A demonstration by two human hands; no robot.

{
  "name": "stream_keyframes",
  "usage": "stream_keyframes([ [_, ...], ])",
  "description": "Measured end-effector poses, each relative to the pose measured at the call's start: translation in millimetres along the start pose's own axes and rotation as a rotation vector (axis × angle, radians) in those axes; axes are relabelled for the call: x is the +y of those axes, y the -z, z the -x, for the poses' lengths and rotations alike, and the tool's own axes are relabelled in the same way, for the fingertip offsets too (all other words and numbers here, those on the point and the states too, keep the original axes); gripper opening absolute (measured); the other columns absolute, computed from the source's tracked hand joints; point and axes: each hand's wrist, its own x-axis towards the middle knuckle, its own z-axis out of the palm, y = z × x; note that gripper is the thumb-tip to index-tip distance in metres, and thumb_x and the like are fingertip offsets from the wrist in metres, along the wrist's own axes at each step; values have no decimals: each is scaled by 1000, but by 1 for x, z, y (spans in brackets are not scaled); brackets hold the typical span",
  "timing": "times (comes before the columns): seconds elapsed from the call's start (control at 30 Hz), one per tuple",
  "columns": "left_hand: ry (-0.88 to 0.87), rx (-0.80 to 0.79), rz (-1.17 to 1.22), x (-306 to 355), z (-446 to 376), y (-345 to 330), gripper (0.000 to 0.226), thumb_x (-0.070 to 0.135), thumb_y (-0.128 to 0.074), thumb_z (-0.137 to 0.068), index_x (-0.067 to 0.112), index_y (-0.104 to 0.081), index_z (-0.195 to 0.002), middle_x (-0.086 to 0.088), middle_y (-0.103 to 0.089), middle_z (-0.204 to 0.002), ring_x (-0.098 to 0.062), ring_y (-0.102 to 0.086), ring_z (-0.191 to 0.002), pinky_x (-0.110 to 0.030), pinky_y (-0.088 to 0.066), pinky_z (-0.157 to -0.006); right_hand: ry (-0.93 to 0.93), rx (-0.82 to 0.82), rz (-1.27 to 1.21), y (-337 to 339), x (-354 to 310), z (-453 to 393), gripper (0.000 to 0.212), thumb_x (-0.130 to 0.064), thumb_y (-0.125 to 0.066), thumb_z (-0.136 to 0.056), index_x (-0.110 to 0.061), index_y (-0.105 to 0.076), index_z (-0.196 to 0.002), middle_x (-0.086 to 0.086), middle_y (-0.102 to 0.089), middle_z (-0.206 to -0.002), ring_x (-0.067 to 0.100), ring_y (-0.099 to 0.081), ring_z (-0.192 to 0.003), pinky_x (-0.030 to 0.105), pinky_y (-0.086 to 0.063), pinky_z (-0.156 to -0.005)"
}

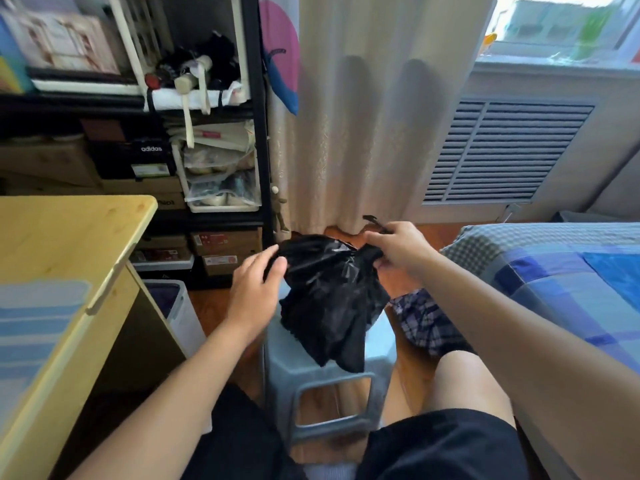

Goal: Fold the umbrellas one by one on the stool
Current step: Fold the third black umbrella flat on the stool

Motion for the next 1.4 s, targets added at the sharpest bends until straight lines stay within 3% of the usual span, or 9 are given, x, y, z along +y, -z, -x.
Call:
stream_keyframes([
  [0.2,361,-4,500,4,2,32,40,47,-39,-108,29,-59,-138,4,-59,-136,-19,-54,-128,-49,-41,-112,-250,9,-519,29,2,-8,20,-19,-70,-98,-4,-63,-109,16,-69,-84,12,-59,-42,21,-52,-40],
  [0.37,335,530,429,33,22,16,12,24,-52,-103,23,-62,-110,1,-63,-100,-15,-59,-91,-28,-42,-74,-360,-34,-833,9,5,-3,19,-12,-59,-103,-5,-58,-120,19,-66,-102,23,-70,-65,27,-59,-47],
  [0.53,621,-73,632,49,37,-38,24,28,-53,-103,11,-66,-93,-7,-66,-82,-22,-61,-72,-32,-47,-64,-494,-172,-980,-59,23,34,10,-9,-53,-106,-5,-61,-102,18,-68,-97,28,-66,-74,29,-61,-55],
  [0.67,799,-299,664,9,28,-73,36,47,-57,-102,13,-69,-97,-4,-64,-68,-18,-61,-52,-25,-49,-48,-583,-227,-886,-120,58,77,17,-17,-52,-108,-6,-64,-101,11,-64,-60,17,-61,-44,22,-48,-39],
  [0.8,764,-292,427,-30,29,-67,47,29,-65,-100,1,-54,-136,-7,-68,-81,-17,-62,-54,-28,-51,-54,-472,-546,-374,-98,90,86,11,-13,-59,-103,-11,-70,-104,9,-77,-89,17,-70,-70,27,-57,-62],
  [1.03,546,-600,39,-37,-11,7,24,20,-65,-101,2,-67,-116,-8,-70,-93,-15,-65,-67,-26,-46,-56,7,-200,56,11,90,37,20,4,-64,-94,-14,-70,-100,1,-73,-90,15,-66,-76,23,-52,-64],
  [1.13,426,-527,-91,-40,-25,10,24,26,-74,-95,11,-65,-112,-6,-74,-101,-16,-72,-82,-24,-49,-63,85,-206,172,11,97,37,21,-3,-69,-94,-20,-71,-106,-5,-73,-101,8,-69,-89,15,-53,-70],
  [1.27,214,-448,-385,-63,-34,-10,21,32,-72,-95,19,-72,-111,5,-70,-112,-15,-64,-105,-21,-42,-73,150,-155,198,-8,115,28,20,-11,-72,-94,-19,-71,-112,-7,-73,-105,14,-70,-98,29,-58,-85],
  [1.4,122,-290,-323,-93,-32,-34,20,32,-71,-96,23,-76,-112,1,-72,-112,-18,-63,-107,-27,-38,-80,242,-105,296,-26,128,15,29,-18,-75,-93,-23,-68,-121,-10,-64,-113,12,-60,-106,27,-47,-95],
])
